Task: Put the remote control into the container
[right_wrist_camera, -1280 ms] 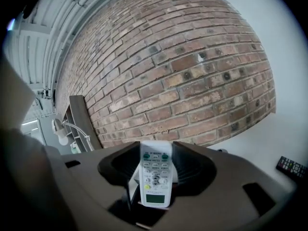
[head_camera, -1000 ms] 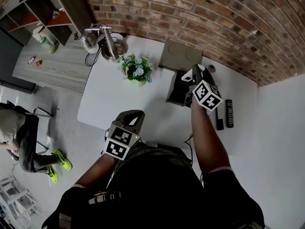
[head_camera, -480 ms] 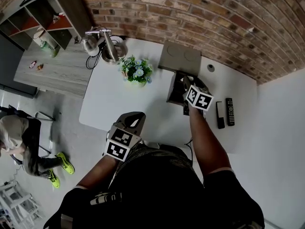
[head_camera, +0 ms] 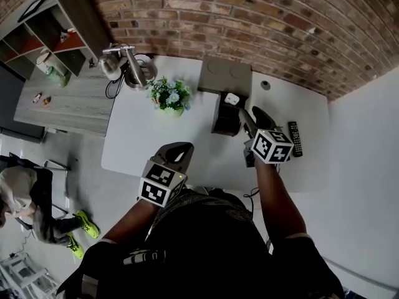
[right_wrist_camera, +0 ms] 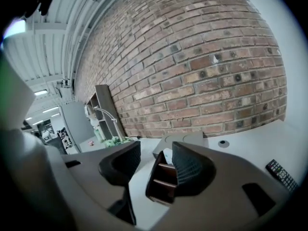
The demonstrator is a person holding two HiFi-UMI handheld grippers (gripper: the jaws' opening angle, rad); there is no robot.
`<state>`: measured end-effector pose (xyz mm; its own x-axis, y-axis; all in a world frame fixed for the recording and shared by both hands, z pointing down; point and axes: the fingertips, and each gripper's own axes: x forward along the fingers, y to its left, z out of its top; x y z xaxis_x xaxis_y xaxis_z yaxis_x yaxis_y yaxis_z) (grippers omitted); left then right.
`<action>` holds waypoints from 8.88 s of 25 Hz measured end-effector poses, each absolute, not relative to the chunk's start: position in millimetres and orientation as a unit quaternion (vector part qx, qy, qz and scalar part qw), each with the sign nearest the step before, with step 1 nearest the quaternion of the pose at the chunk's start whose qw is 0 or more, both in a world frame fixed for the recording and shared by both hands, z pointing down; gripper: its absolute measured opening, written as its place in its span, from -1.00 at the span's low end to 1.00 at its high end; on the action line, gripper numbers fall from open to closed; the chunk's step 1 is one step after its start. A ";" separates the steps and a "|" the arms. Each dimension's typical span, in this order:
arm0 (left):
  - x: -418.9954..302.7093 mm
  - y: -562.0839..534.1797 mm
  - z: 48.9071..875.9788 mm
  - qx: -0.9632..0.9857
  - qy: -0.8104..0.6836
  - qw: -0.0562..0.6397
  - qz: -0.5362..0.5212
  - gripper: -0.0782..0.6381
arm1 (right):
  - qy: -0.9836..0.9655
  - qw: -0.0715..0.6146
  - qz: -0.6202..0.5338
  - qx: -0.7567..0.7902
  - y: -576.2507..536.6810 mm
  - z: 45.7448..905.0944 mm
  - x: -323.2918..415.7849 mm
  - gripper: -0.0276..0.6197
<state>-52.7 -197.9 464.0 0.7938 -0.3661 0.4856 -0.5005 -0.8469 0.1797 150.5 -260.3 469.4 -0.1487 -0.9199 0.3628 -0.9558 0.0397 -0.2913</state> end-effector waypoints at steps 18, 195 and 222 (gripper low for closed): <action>-19.1 -175.2 432.1 0.960 -0.173 0.126 0.179 -0.77 | -0.745 -0.027 0.252 0.618 -130.5 434.9 76.4 -0.89; -85.7 -206.4 492.1 0.919 -0.263 0.173 0.237 -0.77 | -0.618 0.016 0.276 0.736 -259.4 521.5 180.5 -0.34; -66.6 -170.0 461.5 0.951 -0.185 0.155 0.196 -0.77 | -0.734 0.001 0.258 0.628 -121.9 464.9 56.2 -0.89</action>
<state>-66.6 -170.0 461.5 0.8547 -0.2920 0.4292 -0.4130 -0.8834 0.2213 56.2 -121.9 464.9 -0.2110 -0.9216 0.3256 -0.9228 0.0780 -0.3773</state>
